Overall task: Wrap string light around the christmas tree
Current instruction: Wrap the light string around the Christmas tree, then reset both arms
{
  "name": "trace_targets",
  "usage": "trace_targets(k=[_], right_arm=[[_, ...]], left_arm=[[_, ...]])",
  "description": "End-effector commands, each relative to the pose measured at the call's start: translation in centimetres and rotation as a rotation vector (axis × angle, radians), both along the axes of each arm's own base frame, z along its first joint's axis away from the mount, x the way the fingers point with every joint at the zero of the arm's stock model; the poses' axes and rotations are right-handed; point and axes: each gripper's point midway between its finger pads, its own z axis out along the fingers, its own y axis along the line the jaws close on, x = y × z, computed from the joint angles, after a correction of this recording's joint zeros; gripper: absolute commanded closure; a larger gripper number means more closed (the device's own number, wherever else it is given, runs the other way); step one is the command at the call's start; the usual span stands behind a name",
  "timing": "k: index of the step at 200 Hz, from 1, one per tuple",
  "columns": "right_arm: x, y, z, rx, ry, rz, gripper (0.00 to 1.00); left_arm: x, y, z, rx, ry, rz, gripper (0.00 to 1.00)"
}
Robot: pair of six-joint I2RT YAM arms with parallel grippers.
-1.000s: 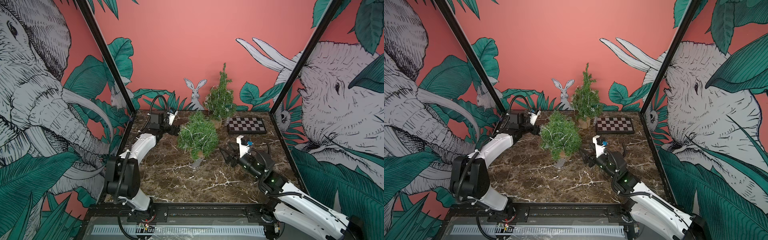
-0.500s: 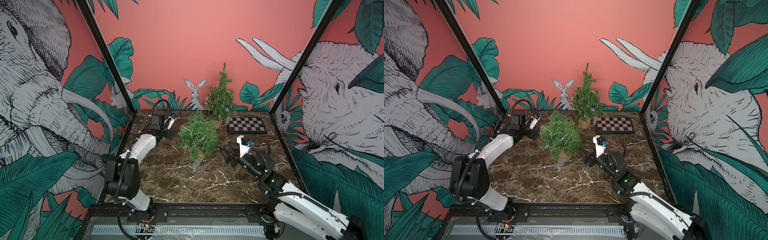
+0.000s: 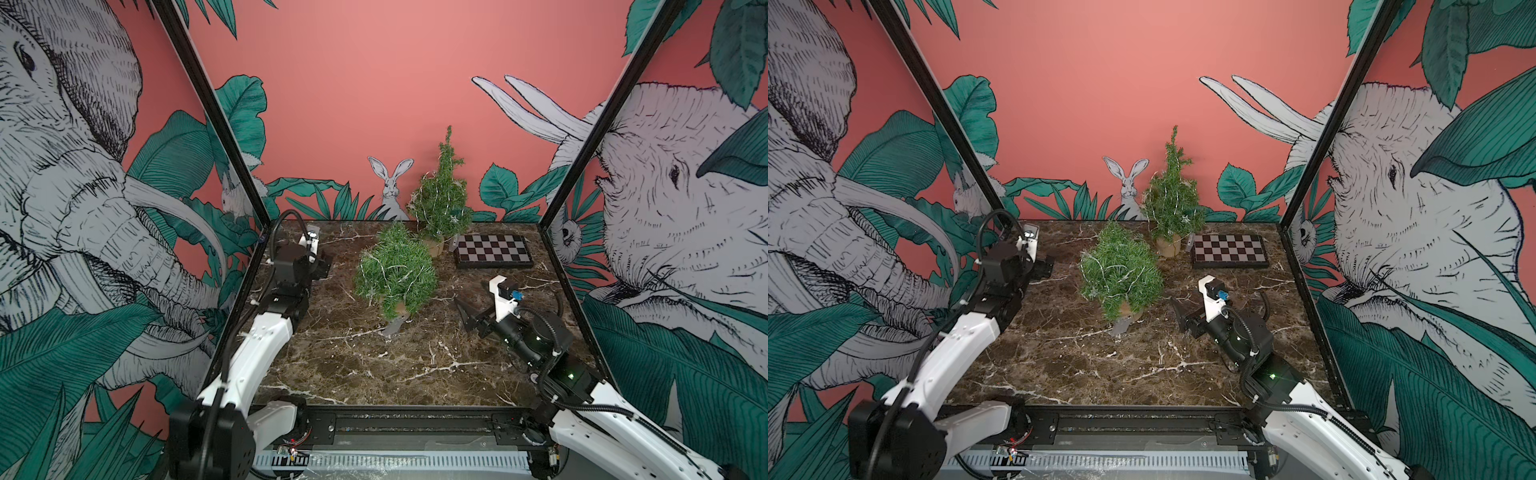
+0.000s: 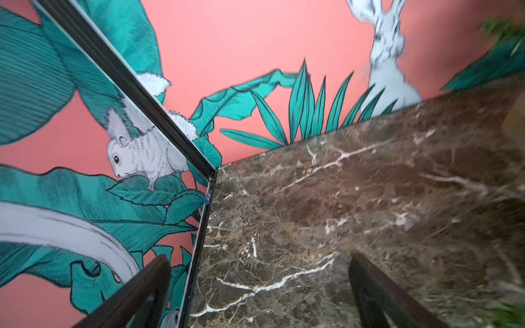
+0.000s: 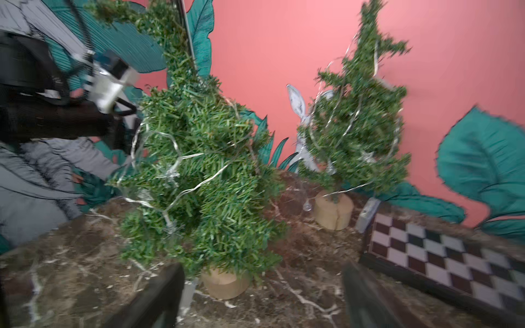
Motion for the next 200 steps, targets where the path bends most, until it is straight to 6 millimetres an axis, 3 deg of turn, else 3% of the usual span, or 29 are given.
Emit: trace_targets(k=[1,18,41,58,79,98,112,147,167,179,200], right_arm=[[1.7,-6.0,1.6,0.006,-0.070,-0.351,0.01],[2.0,-9.5,1.5,0.060,-0.124,-0.552,0.01],[1.8,-9.8,1.2,-0.007,-0.214,-0.572,0.01],[2.2,-9.8,1.0,-0.086,-0.250,-0.604,0.01],[3.8,-9.4,-1.5,-0.266,-0.231,-0.623,0.01],[5.2,-11.5,-4.0,-0.262,-0.198,-0.749,0.01],[6.2,-13.1,-6.3,-0.236,-0.175,-0.814,0.00],[9.7,-14.0,-13.2,-0.369,0.013,-0.805,0.01],[10.9,-14.6,-15.2,-0.376,0.030,-0.832,0.00],[11.6,-14.7,-16.6,-0.393,0.051,-0.825,0.01],[12.8,-14.7,-16.9,-0.433,0.036,-0.808,0.01]], left_arm=[[-2.1,-0.4,0.3,-0.221,-0.064,-0.018,0.01],[-3.7,1.2,-1.9,-0.242,-0.022,0.074,0.00],[-5.8,4.2,-4.8,-0.306,-0.017,0.261,0.01],[-7.1,4.8,-6.3,-0.304,-0.057,0.273,0.01],[-8.3,5.6,-7.6,-0.304,-0.147,0.290,0.02],[-8.9,6.2,-8.8,-0.285,-0.195,0.309,0.08],[-8.9,6.2,-9.9,-0.234,-0.138,0.309,0.05],[-7.3,6.1,-13.4,-0.121,-0.011,0.318,0.01],[-6.3,5.9,-15.3,-0.111,0.024,0.323,0.01],[-5.4,5.7,-15.5,-0.096,0.027,0.317,0.01],[-3.5,4.8,-16.0,-0.046,0.077,0.269,0.01]])
